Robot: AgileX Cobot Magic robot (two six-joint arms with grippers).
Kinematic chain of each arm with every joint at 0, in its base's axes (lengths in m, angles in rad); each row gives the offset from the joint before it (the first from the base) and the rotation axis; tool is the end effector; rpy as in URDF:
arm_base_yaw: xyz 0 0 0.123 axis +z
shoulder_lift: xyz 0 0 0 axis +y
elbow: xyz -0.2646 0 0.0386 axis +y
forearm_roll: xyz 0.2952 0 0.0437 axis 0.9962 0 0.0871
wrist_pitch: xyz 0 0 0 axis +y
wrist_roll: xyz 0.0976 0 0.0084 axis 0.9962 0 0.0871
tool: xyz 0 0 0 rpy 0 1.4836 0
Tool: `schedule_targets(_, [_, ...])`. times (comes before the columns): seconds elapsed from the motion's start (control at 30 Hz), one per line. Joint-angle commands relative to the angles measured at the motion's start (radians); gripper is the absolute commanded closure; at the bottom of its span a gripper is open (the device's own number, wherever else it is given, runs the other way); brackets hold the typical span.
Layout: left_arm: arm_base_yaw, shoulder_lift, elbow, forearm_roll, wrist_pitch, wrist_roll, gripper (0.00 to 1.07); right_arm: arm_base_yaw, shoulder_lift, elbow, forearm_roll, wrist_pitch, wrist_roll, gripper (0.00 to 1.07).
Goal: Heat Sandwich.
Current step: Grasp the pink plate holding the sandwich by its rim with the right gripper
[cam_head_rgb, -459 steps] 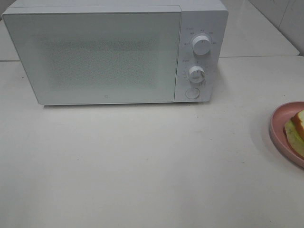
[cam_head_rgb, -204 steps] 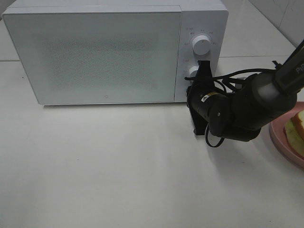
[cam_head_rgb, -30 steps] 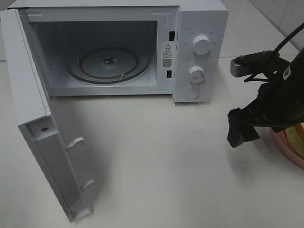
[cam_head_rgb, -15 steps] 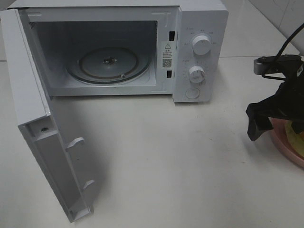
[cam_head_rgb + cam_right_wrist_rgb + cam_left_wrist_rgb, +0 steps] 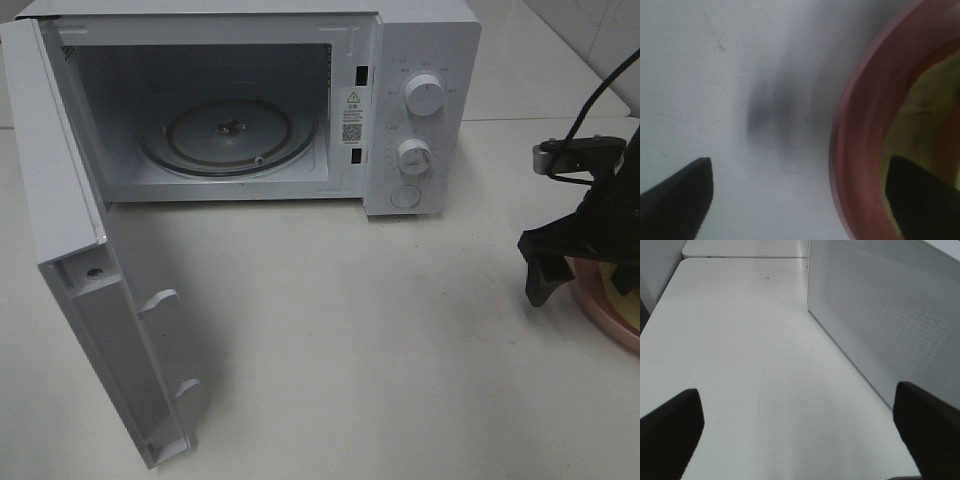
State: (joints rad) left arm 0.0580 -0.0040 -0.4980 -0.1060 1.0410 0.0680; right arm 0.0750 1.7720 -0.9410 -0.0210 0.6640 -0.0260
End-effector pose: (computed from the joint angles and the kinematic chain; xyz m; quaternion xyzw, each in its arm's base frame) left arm 0.0612 -0.0054 0.2984 0.0058 0.8463 -0.0195 0.5323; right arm 0.3369 0.0240 0.0893 -0.0580 0.9950 -0.0051 0.0816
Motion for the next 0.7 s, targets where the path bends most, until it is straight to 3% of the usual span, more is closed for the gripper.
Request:
schedule_targets(0.03, [0.001,-0.026,0.004,-0.003,-0.006,-0.001,0.09,-0.007,0.032,-0.006,-0.005,-0.026,-0.016,0.19])
schedule_targets(0.5, [0.001,-0.026,0.004,-0.003,-0.006,-0.001,0.09,-0.007,0.099,-0.006,-0.005,-0.057,-0.031,0.24])
schedule_targets(0.6, [0.001,-0.026,0.004,-0.003,-0.006,-0.001,0.09,-0.007,0.099,-0.006,-0.005,-0.049,-0.036,0.29])
schedule_targets(0.67, [0.001,-0.026,0.004,-0.003,-0.006,-0.001,0.09,-0.007,0.099,-0.006,-0.007,-0.050,-0.039,0.36])
schedule_targets(0.7, [0.001,-0.026,0.004,-0.003,-0.006,-0.001,0.09,-0.007,0.099,-0.006,-0.015,-0.050,-0.037,0.45])
